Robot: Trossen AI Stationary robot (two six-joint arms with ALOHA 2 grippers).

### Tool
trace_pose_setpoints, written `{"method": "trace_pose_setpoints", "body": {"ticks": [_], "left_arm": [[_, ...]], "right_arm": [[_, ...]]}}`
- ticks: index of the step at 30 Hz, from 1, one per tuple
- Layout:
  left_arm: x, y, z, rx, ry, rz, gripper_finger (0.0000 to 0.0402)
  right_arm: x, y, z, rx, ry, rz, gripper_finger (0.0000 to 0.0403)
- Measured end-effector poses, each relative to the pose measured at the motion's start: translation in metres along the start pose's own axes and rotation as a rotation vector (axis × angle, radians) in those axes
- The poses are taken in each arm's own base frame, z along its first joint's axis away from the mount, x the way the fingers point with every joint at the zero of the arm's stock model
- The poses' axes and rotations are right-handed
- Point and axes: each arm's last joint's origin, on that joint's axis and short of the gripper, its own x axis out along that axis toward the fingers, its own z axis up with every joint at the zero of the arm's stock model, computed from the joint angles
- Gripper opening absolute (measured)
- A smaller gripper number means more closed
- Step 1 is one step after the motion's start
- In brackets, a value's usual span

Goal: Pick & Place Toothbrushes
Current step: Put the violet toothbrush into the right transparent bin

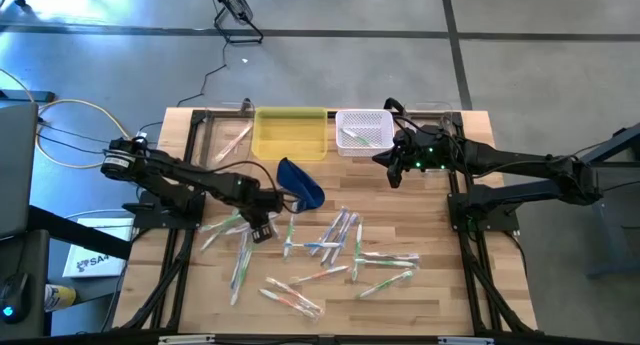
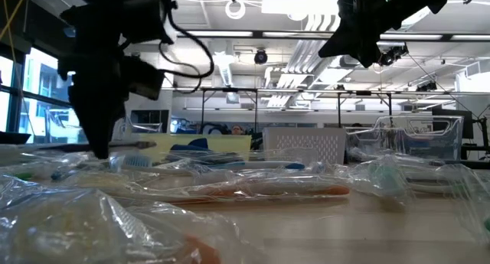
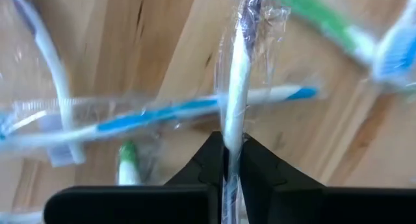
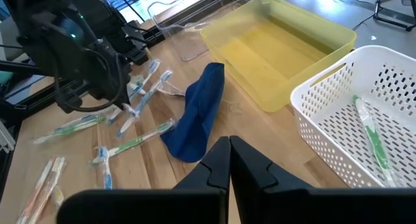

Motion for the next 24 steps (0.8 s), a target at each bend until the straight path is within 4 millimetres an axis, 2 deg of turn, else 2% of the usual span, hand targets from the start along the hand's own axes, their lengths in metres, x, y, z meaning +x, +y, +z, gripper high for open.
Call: {"method": "trace_pose_setpoints", "body": {"ticks": [6,11,17,24], "left_arm": [[-0.021,-0.012,0.021,0.067,-0.089,-0.045,0.0027],[-0.048,-0.016,0.048,0.126,-0.204,-0.070,0.0021],[-0.095,-0.011,0.085,0.265,-0.391,-0.064,0.0025],[-0.154,0.008,0.119,0.423,-0.614,0.021,0.0027]], "right_arm": [[0.000,0.000,0.000,0.000,0.000,0.000,0.0002],[0.000,0.000,0.000,-0.006,0.002,0.003,0.0002],[0.000,0.000,0.000,-0.022,0.003,0.007,0.0002],[0.000,0.001,0.000,-0.034,0.010,0.026,0.0002]]}}
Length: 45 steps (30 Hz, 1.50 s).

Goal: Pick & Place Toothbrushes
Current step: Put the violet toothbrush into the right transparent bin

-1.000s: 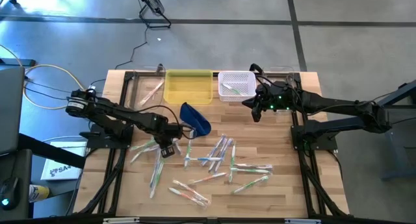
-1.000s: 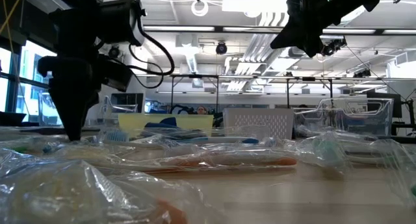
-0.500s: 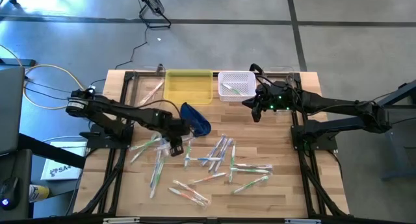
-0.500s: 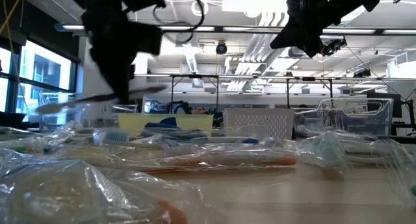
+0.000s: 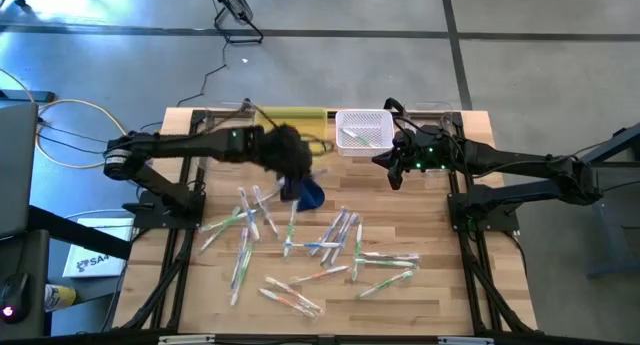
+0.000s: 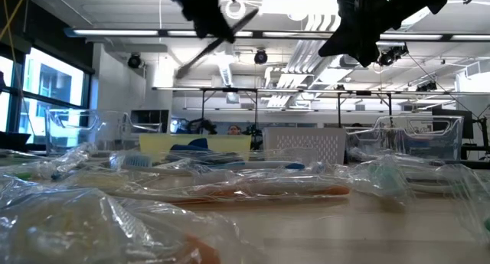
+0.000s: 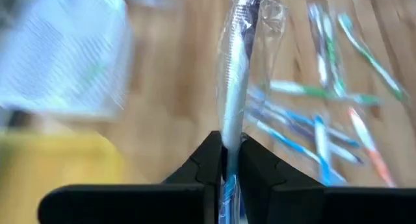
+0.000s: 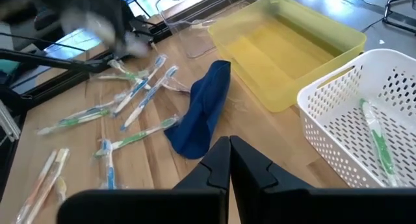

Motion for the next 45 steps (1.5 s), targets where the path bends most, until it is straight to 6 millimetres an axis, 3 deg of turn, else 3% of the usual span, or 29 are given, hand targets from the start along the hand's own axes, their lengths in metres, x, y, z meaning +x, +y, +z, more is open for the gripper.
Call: {"method": "trace_pose_setpoints", "body": {"ticks": [6,14,20,26,32,39,45], "left_arm": [[-0.021,0.040,0.029,0.090,-0.251,0.034,0.0027],[-0.041,0.082,0.044,0.128,-0.546,-0.003,0.0028],[-0.048,0.084,0.053,0.181,-0.664,-0.008,0.0028],[-0.029,0.084,0.061,0.100,-0.739,-0.106,0.0028],[-0.007,0.088,0.068,0.074,-0.831,-0.227,0.0028],[-0.004,0.089,0.067,0.062,-0.825,-0.235,0.0028],[-0.003,0.089,0.066,0.058,-0.817,-0.237,0.0028]], "right_arm": [[0.000,0.000,0.000,-0.043,-0.001,0.000,0.0002],[0.000,0.002,0.007,-0.053,-0.071,0.022,0.0002],[-0.003,0.008,0.022,-0.068,-0.233,0.085,0.0002],[0.000,0.016,0.036,-0.204,-0.382,0.186,0.0002],[0.010,0.020,0.036,-0.272,-0.405,0.187,0.0002],[0.012,0.017,0.037,-0.205,-0.426,0.115,0.0004],[0.010,0.019,0.040,-0.203,-0.462,0.137,0.0067]]}}
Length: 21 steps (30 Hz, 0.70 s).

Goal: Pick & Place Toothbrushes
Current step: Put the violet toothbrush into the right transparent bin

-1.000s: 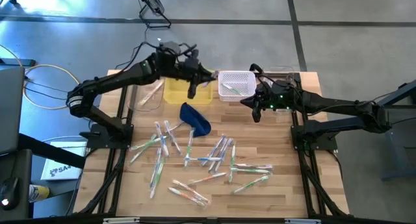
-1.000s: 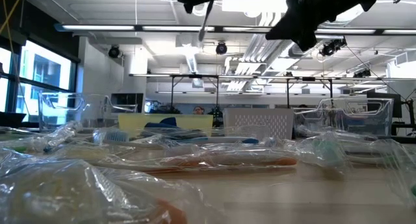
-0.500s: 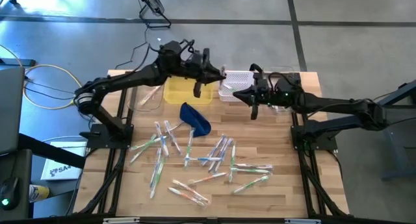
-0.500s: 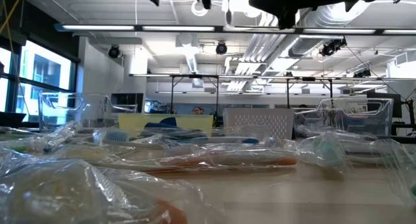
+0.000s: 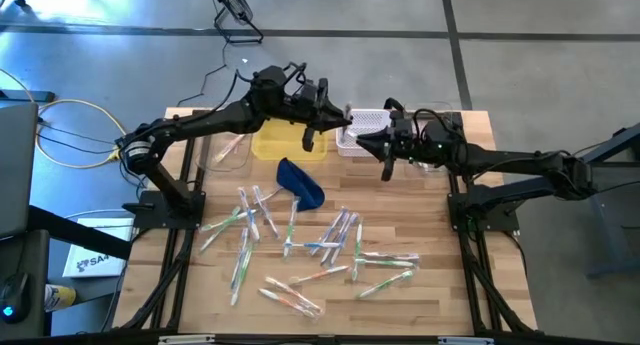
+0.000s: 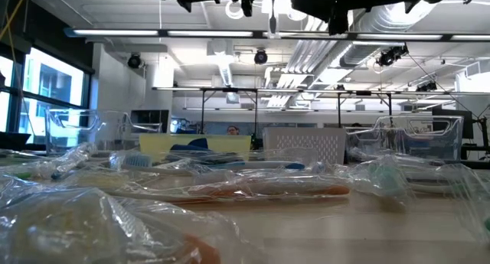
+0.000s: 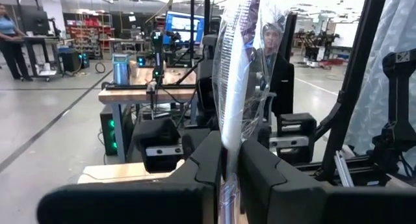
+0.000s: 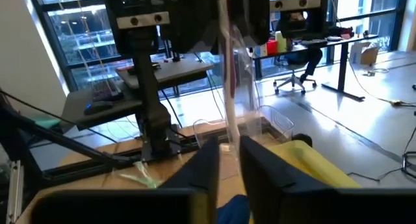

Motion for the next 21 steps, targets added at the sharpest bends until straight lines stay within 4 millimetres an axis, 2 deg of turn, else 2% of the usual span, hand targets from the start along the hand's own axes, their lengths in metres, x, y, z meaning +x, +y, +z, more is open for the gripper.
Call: {"method": "trace_pose_setpoints", "body": {"ticks": [5,9,15,21], "left_arm": [[0.002,-0.002,0.000,0.000,-0.001,0.000,0.0028],[0.006,-0.006,-0.002,0.003,-0.002,0.008,0.0028],[0.011,-0.010,-0.006,0.005,0.013,0.016,0.0028],[0.013,-0.010,-0.009,0.000,0.020,0.014,0.0028]], "right_arm": [[0.009,-0.001,-0.006,0.029,0.008,0.000,0.0149],[0.020,0.003,-0.012,0.022,-0.022,0.026,0.0183],[0.030,0.005,-0.016,0.000,-0.068,0.016,0.0188],[0.032,0.004,-0.017,-0.007,-0.076,-0.008,0.0161]]}}
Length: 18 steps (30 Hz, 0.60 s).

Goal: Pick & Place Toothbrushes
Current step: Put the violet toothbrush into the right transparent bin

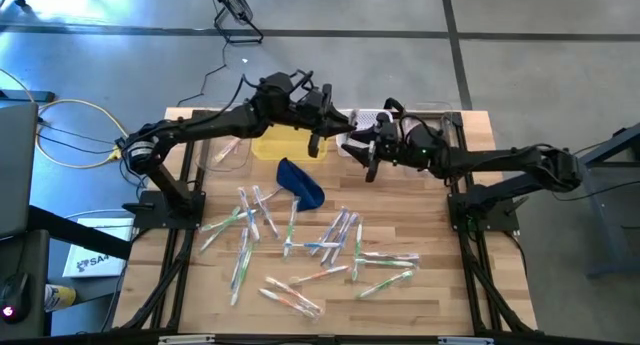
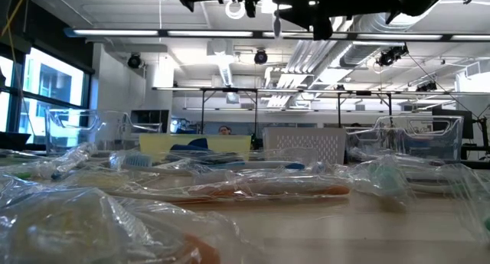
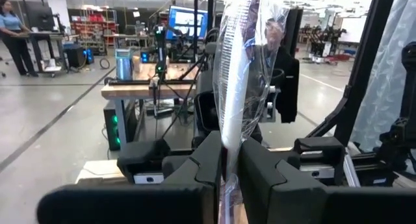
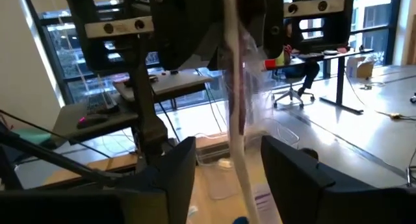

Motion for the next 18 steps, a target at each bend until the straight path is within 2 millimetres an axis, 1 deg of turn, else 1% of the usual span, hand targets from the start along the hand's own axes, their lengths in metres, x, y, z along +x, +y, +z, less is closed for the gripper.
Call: {"method": "trace_pose_setpoints", "body": {"ticks": [4,10,13,18], "left_arm": [[0.0032,0.0020,-0.0059,-0.009,0.014,0.000,0.0028],[0.0029,0.0018,-0.0051,-0.007,0.010,0.000,0.0028],[0.0030,0.0019,-0.0050,-0.009,0.009,0.002,0.0028],[0.0030,0.0019,-0.0050,-0.009,0.010,0.002,0.0029]], "right_arm": [[-0.0002,-0.0002,-0.0002,0.000,0.003,-0.005,0.0119],[-0.0003,-0.0001,0.0004,0.008,-0.002,-0.004,0.0047],[-0.0003,0.0000,0.0004,0.005,-0.002,-0.002,0.0017],[-0.0003,0.0000,0.0003,0.005,-0.001,0.001,0.0016]]}}
